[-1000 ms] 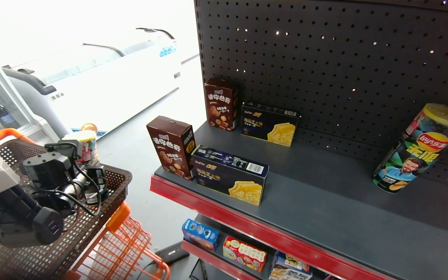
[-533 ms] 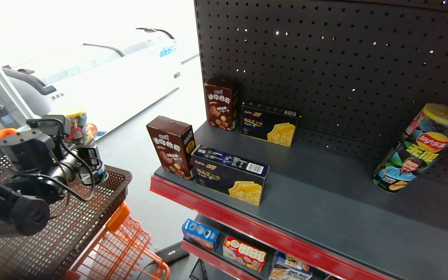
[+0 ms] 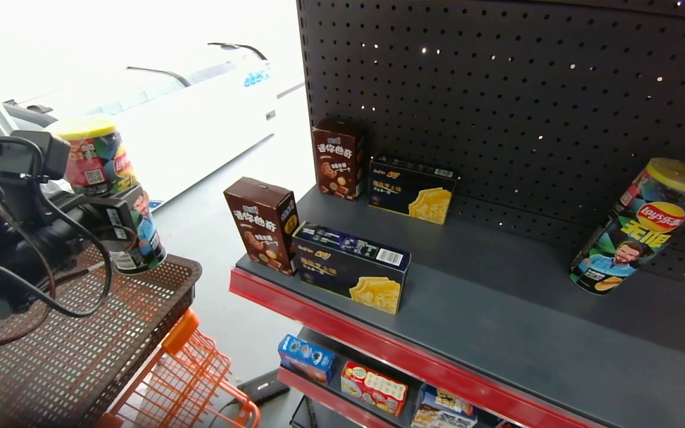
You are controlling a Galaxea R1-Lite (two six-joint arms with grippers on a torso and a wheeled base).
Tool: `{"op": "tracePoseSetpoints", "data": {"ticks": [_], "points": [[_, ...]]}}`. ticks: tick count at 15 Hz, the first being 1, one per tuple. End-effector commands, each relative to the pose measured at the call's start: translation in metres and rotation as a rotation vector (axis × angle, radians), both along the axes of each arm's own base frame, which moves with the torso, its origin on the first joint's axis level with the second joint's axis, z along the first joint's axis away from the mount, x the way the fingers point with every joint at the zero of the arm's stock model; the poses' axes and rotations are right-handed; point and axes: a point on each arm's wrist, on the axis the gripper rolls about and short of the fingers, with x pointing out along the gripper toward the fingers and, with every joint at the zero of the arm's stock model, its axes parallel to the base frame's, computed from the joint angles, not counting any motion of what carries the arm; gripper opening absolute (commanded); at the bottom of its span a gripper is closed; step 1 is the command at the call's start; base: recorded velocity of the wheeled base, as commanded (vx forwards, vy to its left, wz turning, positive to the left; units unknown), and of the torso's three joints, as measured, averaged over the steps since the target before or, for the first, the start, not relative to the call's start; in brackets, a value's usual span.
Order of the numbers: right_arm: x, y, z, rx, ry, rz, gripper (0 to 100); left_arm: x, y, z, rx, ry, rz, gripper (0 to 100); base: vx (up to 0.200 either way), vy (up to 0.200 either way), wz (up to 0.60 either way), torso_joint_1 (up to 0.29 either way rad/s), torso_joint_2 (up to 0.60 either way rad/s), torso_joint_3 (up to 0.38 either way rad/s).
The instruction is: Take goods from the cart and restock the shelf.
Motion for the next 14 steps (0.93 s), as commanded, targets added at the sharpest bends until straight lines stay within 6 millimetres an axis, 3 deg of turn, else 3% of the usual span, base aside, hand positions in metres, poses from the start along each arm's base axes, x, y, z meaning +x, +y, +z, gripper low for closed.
{"op": "tracePoseSetpoints", "data": {"ticks": [1,6,8,14], "points": [[0.000,0.000,0.000,0.000,-0.001,-0.001,100,-0.046,-0.011,0.016,0.010,-0.045,-0.088,0,0.000,0.000,0.00,0.000,0.00,0.000],[0.000,0.000,0.000,0.000,-0.001,-0.001,100,-0.078,-0.043,0.014,0.007,0.020,-0.272,0,0.000,0.000,0.00,0.000,0.00,0.000],[0.000,0.000,0.000,0.000,-0.001,-0.001,100,-0.081,-0.050,0.012,0.009,0.023,-0.372,0,0.000,0.000,0.00,0.000,0.00,0.000],[0.000,0.000,0.000,0.000,-0.001,-0.001,100,-0.090,-0.063,0.005,0.015,0.025,-0.451,0,0.000,0.000,0.00,0.000,0.00,0.000]]}}
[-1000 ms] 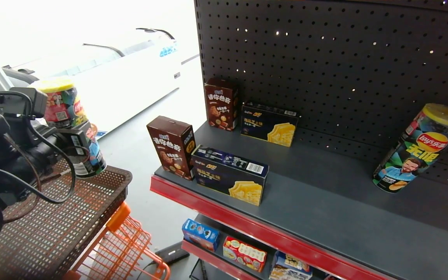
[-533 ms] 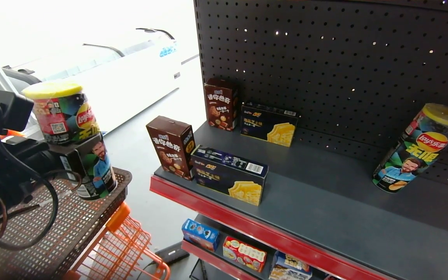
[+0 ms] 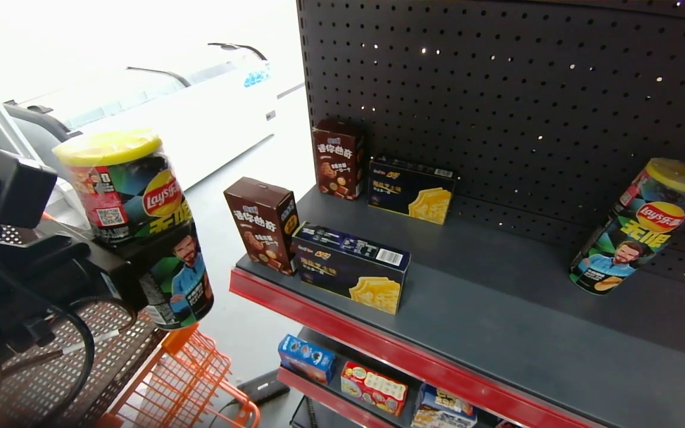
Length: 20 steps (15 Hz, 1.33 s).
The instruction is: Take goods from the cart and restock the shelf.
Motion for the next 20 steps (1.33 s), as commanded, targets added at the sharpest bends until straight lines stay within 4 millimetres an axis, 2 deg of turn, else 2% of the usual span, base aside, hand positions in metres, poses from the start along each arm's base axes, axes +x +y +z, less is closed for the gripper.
{"op": "tracePoseSetpoints", "data": {"ticks": [1,4,8,10,14,20], "points": [[0.000,0.000,0.000,0.000,-0.001,-0.001,100,-0.006,-0.006,0.000,-0.003,-0.009,-0.043,0,0.000,0.000,0.00,0.000,0.00,0.000],[0.000,0.000,0.000,0.000,-0.001,-0.001,100,-0.008,-0.021,0.008,-0.013,-0.012,-0.139,0,0.000,0.000,0.00,0.000,0.00,0.000],[0.000,0.000,0.000,0.000,0.000,-0.001,100,-0.011,-0.026,0.005,-0.015,0.009,-0.234,0,0.000,0.000,0.00,0.000,0.00,0.000],[0.000,0.000,0.000,0.000,-0.001,-0.001,100,-0.023,-0.035,0.005,-0.086,0.084,-0.332,0,0.000,0.000,0.00,0.000,0.00,0.000],[0.000,0.000,0.000,-0.002,0.000,0.002,100,-0.043,-0.050,0.004,-0.082,0.115,-0.487,0,0.000,0.000,0.00,0.000,0.00,0.000],[0.000,0.000,0.000,-0.002,0.000,0.002,100,-0.047,-0.059,-0.002,-0.058,0.140,-0.662,0,0.000,0.000,0.00,0.000,0.00,0.000]]}}
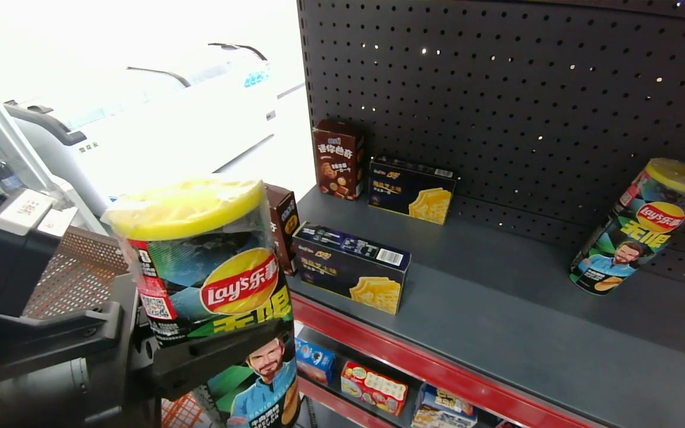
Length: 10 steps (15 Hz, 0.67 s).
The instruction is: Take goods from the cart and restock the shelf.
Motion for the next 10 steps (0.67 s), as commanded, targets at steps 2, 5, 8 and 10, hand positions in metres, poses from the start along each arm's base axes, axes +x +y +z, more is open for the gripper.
{"op": "tracePoseSetpoints", "data": {"ticks": [2,5,8,10], "points": [[0.000,0.000,0.000,0.000,0.000,0.000,100,0.003,-0.007,-0.007,0.017,0.014,-0.039,0,0.000,0.000,0.00,0.000,0.00,0.000],[0.000,0.000,0.000,0.000,0.000,0.000,100,0.008,-0.017,-0.007,0.010,0.004,-0.069,0,0.000,0.000,0.00,0.000,0.00,0.000],[0.000,0.000,0.000,0.000,0.000,0.000,100,0.010,-0.019,-0.007,0.007,0.000,-0.070,0,0.000,0.000,-0.60,0.001,0.00,0.002],[0.000,0.000,0.000,-0.002,0.000,0.000,100,0.010,-0.019,-0.007,0.007,0.000,-0.072,0,0.000,0.000,-0.60,-0.002,0.00,0.005]]}}
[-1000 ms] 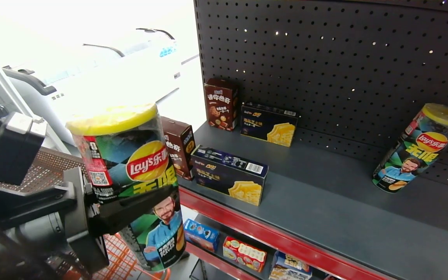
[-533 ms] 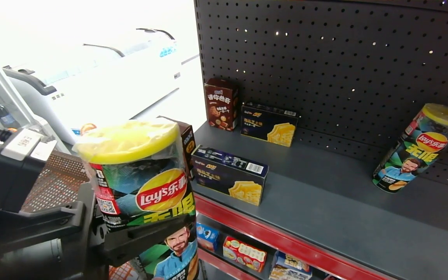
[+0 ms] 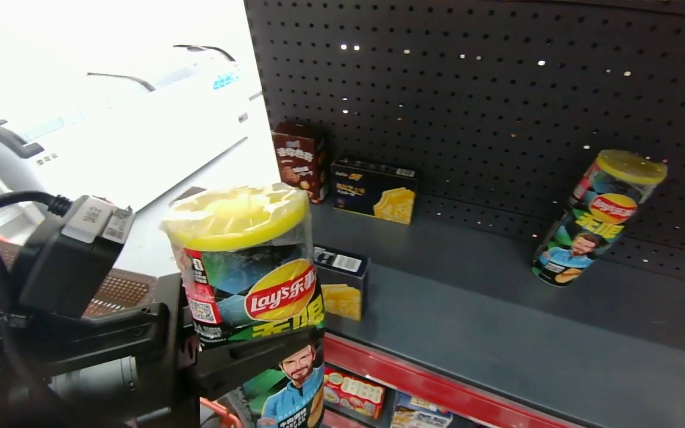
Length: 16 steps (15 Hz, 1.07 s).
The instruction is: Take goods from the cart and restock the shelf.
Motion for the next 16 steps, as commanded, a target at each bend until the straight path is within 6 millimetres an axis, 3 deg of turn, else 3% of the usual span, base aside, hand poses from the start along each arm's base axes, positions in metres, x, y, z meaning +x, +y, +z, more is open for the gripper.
{"op": "tracePoseSetpoints", "data": {"ticks": [1,7,16], "points": [[0.0000,0.0000,0.0002,-0.001,-0.002,-0.001,100,0.0011,-0.0010,-0.0013,0.003,0.005,-0.001,0,0.000,0.000,-0.60,0.017,0.00,-0.002],[0.0001,0.0001,0.0002,-0.001,-0.001,0.000,100,0.0007,-0.0002,-0.0017,0.004,0.008,0.002,0,0.000,0.000,-0.60,0.002,0.00,0.002],[0.0001,0.0001,0.0002,0.000,-0.001,0.000,100,-0.0013,0.0045,-0.0050,0.008,0.014,0.020,0,0.000,0.000,0.00,0.000,0.00,0.000]]}}
